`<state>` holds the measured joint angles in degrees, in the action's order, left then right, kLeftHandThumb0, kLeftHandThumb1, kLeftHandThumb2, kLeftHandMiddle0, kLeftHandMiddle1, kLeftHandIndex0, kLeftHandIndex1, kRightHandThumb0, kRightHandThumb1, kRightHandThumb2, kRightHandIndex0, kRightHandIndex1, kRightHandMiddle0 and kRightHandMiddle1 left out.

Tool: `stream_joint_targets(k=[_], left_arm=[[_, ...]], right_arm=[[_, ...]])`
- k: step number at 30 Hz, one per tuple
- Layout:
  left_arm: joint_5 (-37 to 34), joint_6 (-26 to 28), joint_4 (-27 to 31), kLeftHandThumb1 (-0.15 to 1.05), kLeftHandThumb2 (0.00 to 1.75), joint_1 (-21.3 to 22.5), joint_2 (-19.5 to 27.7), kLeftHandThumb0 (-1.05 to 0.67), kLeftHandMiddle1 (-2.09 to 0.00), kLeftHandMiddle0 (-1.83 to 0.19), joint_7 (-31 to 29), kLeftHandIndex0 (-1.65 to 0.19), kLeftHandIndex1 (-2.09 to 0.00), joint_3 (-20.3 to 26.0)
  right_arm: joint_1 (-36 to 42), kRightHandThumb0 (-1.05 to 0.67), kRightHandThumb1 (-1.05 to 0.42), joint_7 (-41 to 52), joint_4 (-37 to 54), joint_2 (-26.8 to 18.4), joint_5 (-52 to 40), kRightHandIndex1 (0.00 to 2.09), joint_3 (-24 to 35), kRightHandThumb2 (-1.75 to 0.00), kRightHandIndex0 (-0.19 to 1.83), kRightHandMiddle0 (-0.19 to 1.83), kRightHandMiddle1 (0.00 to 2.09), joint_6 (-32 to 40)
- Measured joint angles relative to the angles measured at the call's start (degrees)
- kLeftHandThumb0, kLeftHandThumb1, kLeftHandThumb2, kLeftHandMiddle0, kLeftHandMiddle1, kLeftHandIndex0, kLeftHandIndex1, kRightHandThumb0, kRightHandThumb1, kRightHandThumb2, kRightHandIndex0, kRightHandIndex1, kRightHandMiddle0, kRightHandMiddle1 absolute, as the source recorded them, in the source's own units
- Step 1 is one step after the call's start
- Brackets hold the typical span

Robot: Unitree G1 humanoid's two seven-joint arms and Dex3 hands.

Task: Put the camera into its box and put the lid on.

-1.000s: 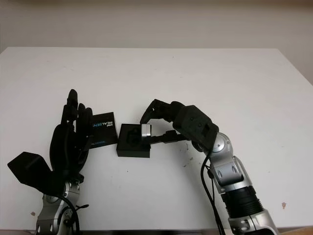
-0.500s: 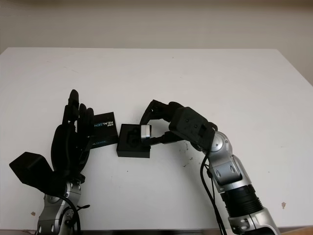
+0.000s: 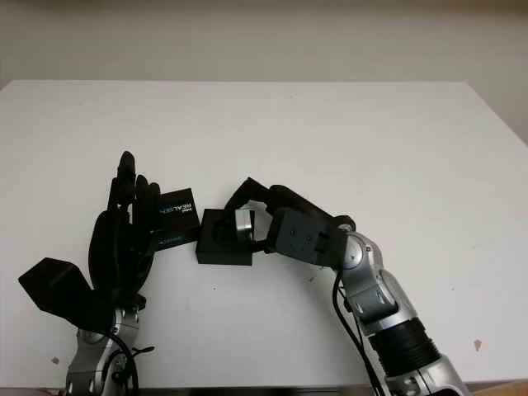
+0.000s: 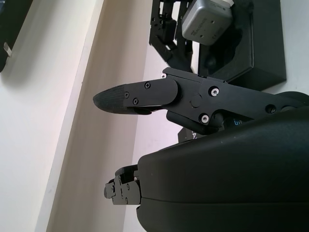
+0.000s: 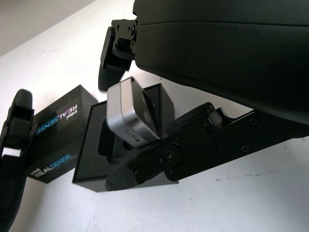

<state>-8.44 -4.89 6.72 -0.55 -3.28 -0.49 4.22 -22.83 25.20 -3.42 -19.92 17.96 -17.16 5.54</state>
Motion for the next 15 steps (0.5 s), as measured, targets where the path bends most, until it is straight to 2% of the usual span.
stream_joint_targets(k=[11, 15], left_arm=[[0.5, -0.6, 0.0, 1.05, 0.45, -0.4, -0.1, -0.54, -0.05, 0.07, 0.0, 0.1, -0.05, -0.5], [0.5, -0.6, 0.0, 1.05, 0.45, -0.5, -0.2, -0.53, -0.05, 0.07, 0.0, 0.11, -0.05, -0.5]], right_arm=[[0.1, -0.61, -0.89, -1.1, -0.2, 0.0, 1.5, 0.1, -0.2, -0.05, -0.12, -0.18, 0.7, -3.9], [0.1, -0.62, -0.89, -1.0, -0.3, 0.0, 1.8, 0.07, -0.2, -0.05, -0.13, -0.12, 0.49, -3.9]])
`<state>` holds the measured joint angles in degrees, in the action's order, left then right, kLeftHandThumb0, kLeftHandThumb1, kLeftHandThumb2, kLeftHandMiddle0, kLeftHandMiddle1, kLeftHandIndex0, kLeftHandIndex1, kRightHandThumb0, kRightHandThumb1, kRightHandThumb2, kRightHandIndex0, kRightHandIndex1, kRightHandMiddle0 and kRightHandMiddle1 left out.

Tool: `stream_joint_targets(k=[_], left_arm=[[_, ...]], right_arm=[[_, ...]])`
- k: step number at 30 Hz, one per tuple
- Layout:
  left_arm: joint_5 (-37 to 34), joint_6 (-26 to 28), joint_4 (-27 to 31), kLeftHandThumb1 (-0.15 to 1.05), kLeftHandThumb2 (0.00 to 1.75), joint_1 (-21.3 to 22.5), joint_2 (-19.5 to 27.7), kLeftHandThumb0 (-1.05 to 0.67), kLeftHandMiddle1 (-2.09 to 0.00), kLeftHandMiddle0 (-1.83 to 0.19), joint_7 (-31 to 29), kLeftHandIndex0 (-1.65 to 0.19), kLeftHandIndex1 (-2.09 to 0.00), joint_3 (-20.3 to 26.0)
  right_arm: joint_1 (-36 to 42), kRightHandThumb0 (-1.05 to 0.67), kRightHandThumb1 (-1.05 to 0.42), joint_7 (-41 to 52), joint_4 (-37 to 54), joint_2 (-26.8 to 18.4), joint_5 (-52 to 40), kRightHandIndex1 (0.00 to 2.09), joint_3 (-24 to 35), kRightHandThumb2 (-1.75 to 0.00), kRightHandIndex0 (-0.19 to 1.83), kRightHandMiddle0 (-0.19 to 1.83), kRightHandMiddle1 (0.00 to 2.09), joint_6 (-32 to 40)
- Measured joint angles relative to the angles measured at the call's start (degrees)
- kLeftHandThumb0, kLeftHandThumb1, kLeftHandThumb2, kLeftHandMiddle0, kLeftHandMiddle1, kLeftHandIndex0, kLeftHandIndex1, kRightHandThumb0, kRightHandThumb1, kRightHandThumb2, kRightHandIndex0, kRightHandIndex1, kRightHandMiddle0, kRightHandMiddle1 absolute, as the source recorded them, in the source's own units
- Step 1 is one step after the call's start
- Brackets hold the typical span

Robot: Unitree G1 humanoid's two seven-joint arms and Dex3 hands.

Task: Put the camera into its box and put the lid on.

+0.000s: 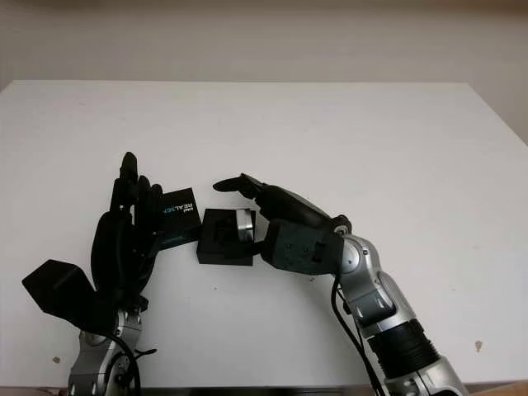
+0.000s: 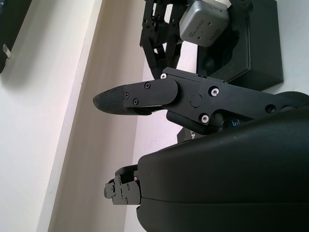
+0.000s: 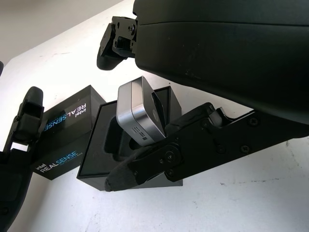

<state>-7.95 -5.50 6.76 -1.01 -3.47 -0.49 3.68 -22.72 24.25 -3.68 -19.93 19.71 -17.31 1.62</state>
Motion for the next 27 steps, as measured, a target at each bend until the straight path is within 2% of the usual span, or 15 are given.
stream_joint_targets(k=[5, 11, 13, 15, 19, 23, 27], left_arm=[[0.1, -0.2, -0.1, 1.05, 0.46, 0.0, 0.0, -0.53, -0.05, 0.07, 0.0, 0.1, -0.05, 0.0], [0.1, -0.2, -0.1, 1.05, 0.46, -0.1, -0.1, -0.53, -0.05, 0.07, 0.0, 0.1, -0.05, -0.2], [0.1, -0.2, 0.1, 1.05, 0.46, -0.2, -0.2, -0.53, -0.05, 0.07, 0.2, 0.11, -0.05, -0.3], [0.1, -0.2, 0.1, 1.05, 0.46, -0.3, -0.3, -0.53, -0.05, 0.07, 0.2, 0.11, -0.05, -0.3], [0.1, -0.2, 0.4, 1.05, 0.46, -0.5, -0.3, -0.52, -0.06, 0.06, 0.3, 0.1, -0.05, -0.3], [0.1, -0.2, 0.7, 1.05, 0.45, -0.9, -0.3, -0.52, -0.06, 0.06, 0.4, 0.1, -0.05, -0.4], [0.1, -0.2, 0.8, 1.05, 0.45, -1.1, -0.3, -0.52, -0.06, 0.06, 0.5, 0.1, -0.06, -0.4]], right_arm=[[-0.2, -0.65, -0.9, 1.2, 0.0, 0.0, 1.2, 0.04, -0.6, -0.06, -0.18, -0.1, 0.27, 0.3], [-1.8, -0.68, -0.91, 2.0, -0.8, 0.2, 0.8, 0.08, -0.7, -0.06, -0.12, -0.07, 0.19, 0.4], [-3.1, -0.62, -0.9, 2.4, -2.6, 0.5, -2.9, 0.1, 1.7, -0.05, -0.05, -0.04, 0.17, 0.6], [-4.8, -0.64, -0.9, 3.0, -5.0, 0.8, -7.5, 0.12, 5.0, -0.05, 0.0, -0.01, 0.17, 0.5], [-7.6, -0.64, -0.86, 3.6, -10.7, 0.2, -13.6, 0.15, 10.1, -0.04, 0.08, 0.1, 0.21, -5.4], [-7.3, -0.66, -0.85, 4.5, -13.5, -1.4, -15.3, 0.12, 12.1, -0.05, 0.05, 0.14, 0.24, -8.5], [-5.4, -0.68, -0.85, 3.8, -14.0, -2.3, -15.7, 0.09, 13.6, -0.05, 0.01, 0.14, 0.22, -8.0]])
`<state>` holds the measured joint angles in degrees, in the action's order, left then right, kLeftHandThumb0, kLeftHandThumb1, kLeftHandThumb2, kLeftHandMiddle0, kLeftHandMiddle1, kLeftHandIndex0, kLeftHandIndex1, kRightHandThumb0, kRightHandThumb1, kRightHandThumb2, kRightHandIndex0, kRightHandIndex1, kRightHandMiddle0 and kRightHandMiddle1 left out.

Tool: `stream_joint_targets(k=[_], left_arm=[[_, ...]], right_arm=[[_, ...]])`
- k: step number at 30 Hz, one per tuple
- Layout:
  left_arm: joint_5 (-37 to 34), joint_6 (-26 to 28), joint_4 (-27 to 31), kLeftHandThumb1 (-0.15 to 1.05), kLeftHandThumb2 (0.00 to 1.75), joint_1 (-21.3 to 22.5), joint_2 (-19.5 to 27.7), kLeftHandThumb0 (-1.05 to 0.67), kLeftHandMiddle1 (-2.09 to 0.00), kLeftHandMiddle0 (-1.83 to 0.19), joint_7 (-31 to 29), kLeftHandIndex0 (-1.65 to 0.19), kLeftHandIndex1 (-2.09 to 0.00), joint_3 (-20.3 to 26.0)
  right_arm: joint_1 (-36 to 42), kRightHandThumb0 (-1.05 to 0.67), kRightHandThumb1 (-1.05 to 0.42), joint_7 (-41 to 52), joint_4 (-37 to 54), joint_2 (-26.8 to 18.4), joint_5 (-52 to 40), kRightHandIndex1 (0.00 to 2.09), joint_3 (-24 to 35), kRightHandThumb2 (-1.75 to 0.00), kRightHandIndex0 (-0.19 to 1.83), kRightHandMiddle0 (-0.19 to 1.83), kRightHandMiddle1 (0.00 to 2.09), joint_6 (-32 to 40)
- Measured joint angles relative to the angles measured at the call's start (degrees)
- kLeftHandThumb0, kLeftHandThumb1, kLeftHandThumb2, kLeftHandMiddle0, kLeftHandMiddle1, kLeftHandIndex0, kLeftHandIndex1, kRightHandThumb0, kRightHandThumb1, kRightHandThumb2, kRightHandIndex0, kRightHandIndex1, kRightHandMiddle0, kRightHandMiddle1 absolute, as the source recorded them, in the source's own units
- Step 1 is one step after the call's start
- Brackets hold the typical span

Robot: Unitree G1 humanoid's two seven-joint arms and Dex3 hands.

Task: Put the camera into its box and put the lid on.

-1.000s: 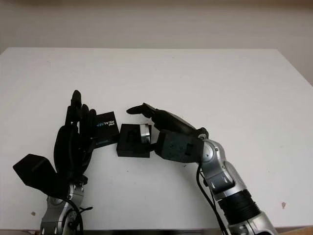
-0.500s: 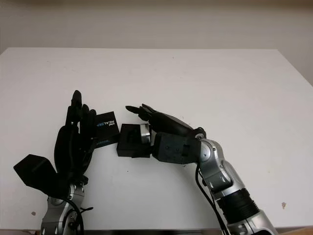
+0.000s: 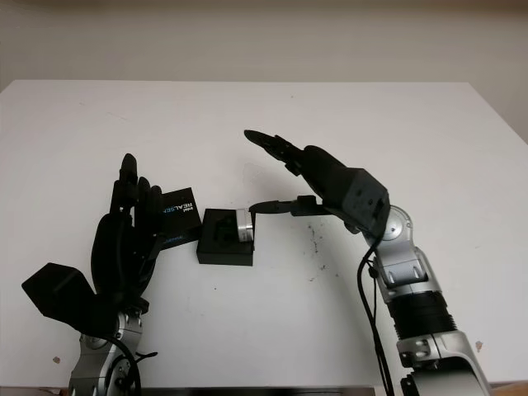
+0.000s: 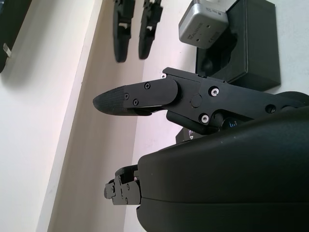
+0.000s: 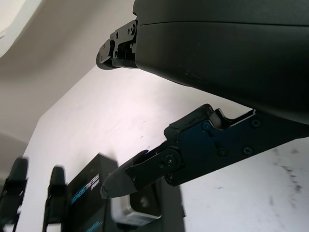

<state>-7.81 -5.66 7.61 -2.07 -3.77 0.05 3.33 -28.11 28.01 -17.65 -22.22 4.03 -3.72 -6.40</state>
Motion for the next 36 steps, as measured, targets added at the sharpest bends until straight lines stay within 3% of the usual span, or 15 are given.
stream_joint_targets(k=[10, 15, 24, 33, 34, 36], left_arm=[[0.0, 0.6, 0.5, 1.05, 0.42, -0.1, 0.1, -0.54, -0.05, 0.05, 0.0, 0.1, -0.05, 0.1], [-0.2, 0.6, 0.3, 1.05, 0.42, -0.1, 0.4, -0.54, -0.05, 0.05, -0.2, 0.1, -0.05, 0.2], [-0.4, 0.6, 0.0, 1.05, 0.44, -0.1, 0.5, -0.53, -0.06, 0.05, -0.6, 0.09, -0.06, 0.2], [-0.4, 0.3, -0.7, 1.05, 0.43, 0.2, 0.6, -0.55, -0.05, 0.05, -0.6, 0.09, -0.06, 0.2], [-0.4, 0.3, -0.7, 1.05, 0.43, 0.2, 0.6, -0.55, -0.06, 0.04, -0.6, 0.09, -0.06, 0.2], [-0.4, 0.3, -0.7, 1.05, 0.43, 0.2, 0.6, -0.55, -0.06, 0.04, -0.6, 0.09, -0.06, 0.2]], right_arm=[[8.1, -0.73, -0.89, 2.3, 4.9, -0.7, -7.3, 0.04, 3.9, -0.06, -0.08, 0.18, 0.2, 11.9], [13.8, -0.75, -0.9, -0.1, 9.6, 2.3, -10.3, 0.04, 4.5, -0.06, -0.1, 0.22, 0.22, 16.6], [18.7, -0.7, -0.9, -2.8, 12.7, 8.0, -12.1, 0.03, 4.0, -0.05, -0.14, 0.25, 0.26, 14.8], [21.6, -0.68, -0.9, -6.9, 11.5, 12.1, -8.7, 0.05, 0.6, -0.06, -0.13, 0.21, 0.3, 5.9], [21.7, -0.67, -0.9, -7.2, 11.2, 12.3, -8.0, 0.05, 0.2, -0.06, -0.13, 0.18, 0.34, 4.7], [21.7, -0.65, -0.9, -7.5, 10.9, 12.6, -7.1, 0.05, -0.5, -0.05, -0.14, 0.02, 0.64, 2.9]])
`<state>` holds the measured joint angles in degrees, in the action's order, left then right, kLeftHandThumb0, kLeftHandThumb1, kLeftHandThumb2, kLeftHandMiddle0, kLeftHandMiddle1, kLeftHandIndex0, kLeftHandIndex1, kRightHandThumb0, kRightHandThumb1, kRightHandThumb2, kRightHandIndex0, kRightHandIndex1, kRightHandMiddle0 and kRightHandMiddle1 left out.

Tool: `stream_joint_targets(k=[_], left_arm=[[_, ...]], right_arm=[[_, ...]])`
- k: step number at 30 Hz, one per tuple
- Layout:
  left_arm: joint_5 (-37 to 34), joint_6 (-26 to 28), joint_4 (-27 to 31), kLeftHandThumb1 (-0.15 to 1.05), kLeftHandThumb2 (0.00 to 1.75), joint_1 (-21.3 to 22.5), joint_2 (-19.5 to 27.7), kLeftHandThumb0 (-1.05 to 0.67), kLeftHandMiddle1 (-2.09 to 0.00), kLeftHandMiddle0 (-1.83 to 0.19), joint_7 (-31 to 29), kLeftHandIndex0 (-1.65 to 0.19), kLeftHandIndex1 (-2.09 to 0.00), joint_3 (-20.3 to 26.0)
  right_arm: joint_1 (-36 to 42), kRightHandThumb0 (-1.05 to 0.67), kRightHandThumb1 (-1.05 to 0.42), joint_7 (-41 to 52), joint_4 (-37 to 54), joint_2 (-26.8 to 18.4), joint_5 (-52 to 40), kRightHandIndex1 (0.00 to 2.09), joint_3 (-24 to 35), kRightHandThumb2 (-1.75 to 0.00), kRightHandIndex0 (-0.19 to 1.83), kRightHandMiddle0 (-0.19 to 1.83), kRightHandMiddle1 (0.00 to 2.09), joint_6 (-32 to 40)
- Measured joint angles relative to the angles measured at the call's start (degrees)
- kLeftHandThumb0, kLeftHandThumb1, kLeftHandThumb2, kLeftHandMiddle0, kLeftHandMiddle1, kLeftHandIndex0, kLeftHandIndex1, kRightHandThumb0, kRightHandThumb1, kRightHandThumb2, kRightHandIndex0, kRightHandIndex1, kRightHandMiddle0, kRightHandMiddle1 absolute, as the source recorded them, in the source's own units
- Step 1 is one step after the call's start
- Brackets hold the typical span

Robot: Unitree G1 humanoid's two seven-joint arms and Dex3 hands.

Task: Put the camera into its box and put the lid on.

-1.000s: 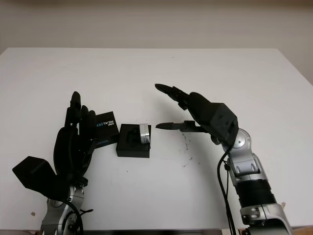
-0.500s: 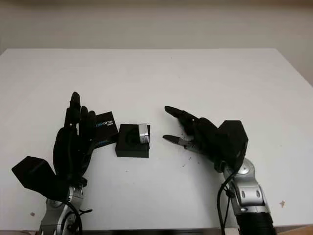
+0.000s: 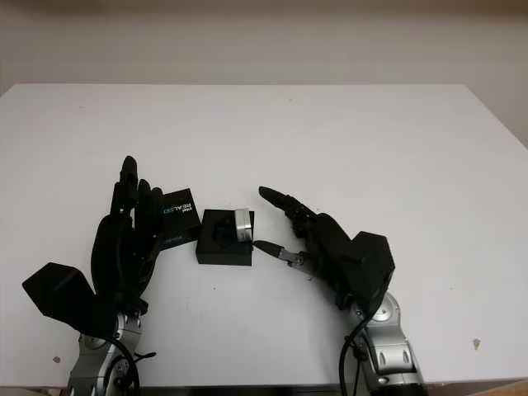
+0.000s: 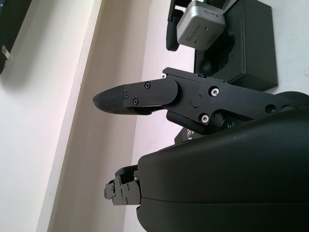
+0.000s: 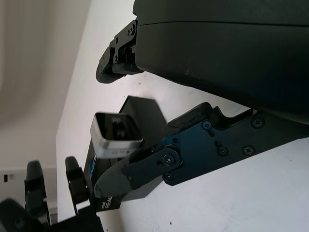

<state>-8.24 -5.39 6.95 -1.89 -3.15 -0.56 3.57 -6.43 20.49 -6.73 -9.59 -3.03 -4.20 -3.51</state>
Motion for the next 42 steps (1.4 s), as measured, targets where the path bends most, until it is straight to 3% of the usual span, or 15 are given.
stream_joint_targets(k=[3, 9, 26, 42], left_arm=[[0.0, 0.0, 0.0, 1.05, 0.43, 0.0, 0.0, -0.55, -0.06, 0.04, 0.0, 0.08, -0.06, 0.0], [0.0, 0.3, 0.1, 1.05, 0.42, 0.0, 0.0, -0.55, -0.05, 0.05, -0.1, 0.09, -0.06, 0.0], [0.0, 0.2, 0.1, 1.05, 0.44, 0.0, 0.0, -0.54, -0.05, 0.05, -0.2, 0.09, -0.05, 0.0], [-0.1, -0.2, -0.2, 1.05, 0.43, 0.0, -0.3, -0.54, -0.05, 0.05, -0.3, 0.09, -0.05, 0.0]], right_arm=[[0.0, -0.62, -0.89, -0.4, -0.6, 0.1, 0.8, 0.06, -0.5, -0.05, -0.13, -0.12, 0.91, -1.9], [0.0, -0.58, -0.91, -1.9, -1.3, 0.2, 2.6, 0.07, -1.3, -0.06, -0.1, -0.13, 1.06, -3.4], [-0.2, -0.43, -0.99, -5.4, -3.5, 1.2, 4.9, 0.06, -2.1, -0.07, -0.07, -0.11, 1.22, -4.9], [-1.1, -0.48, -1.02, -3.0, -4.8, 2.2, 2.2, 0.06, -2.1, -0.06, -0.05, -0.16, 1.37, -4.8]])
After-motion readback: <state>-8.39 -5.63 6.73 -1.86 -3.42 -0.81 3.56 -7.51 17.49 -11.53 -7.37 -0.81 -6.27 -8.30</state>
